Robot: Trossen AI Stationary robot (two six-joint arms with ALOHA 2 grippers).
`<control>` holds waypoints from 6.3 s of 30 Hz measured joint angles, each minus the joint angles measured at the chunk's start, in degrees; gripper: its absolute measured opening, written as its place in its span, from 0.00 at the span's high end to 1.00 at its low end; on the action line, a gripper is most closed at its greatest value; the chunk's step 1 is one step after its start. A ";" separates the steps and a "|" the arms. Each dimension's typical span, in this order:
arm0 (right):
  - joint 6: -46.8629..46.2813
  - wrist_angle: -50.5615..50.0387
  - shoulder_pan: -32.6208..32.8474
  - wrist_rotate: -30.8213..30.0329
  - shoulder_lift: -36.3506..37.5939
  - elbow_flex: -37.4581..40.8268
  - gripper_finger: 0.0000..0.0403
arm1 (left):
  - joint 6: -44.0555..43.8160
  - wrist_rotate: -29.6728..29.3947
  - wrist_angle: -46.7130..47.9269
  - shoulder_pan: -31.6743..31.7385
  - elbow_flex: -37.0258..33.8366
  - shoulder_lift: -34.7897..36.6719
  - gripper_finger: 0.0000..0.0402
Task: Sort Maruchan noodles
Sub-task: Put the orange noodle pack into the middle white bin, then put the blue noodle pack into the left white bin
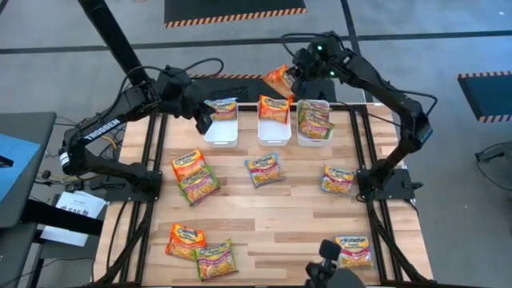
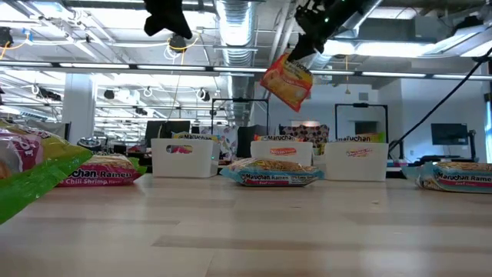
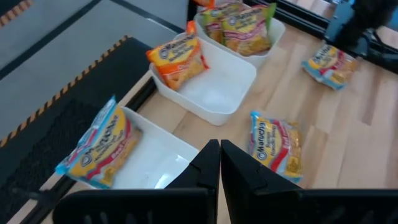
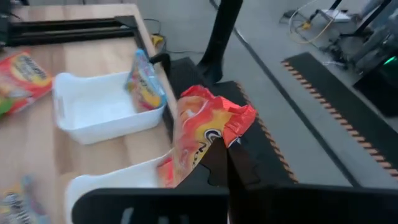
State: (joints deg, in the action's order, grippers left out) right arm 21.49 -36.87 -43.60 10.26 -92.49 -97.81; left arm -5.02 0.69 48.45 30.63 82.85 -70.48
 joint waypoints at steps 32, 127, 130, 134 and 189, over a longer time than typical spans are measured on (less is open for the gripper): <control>8.96 -23.51 3.96 -7.69 -21.58 -25.08 1.00 | -0.66 -0.22 0.11 0.65 0.00 -0.02 1.00; -11.48 -18.81 9.95 6.50 -23.08 -2.88 0.67 | 0.74 -1.13 1.81 0.63 0.00 -0.02 1.00; -11.60 -16.13 9.07 5.42 -23.08 -0.73 0.67 | 0.71 -1.13 1.81 0.63 0.00 -0.02 1.00; -12.15 -12.25 7.74 1.40 -23.08 1.35 0.67 | -0.04 -1.13 1.81 0.64 0.00 -0.02 1.00; -12.62 -53.11 11.90 11.36 -17.32 -23.86 0.67 | -14.95 11.91 12.54 -3.58 -9.27 -0.04 0.64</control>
State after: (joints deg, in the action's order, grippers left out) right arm 8.88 -89.98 -31.70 21.62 -109.81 -121.67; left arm -19.97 12.60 60.98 27.06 73.58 -70.52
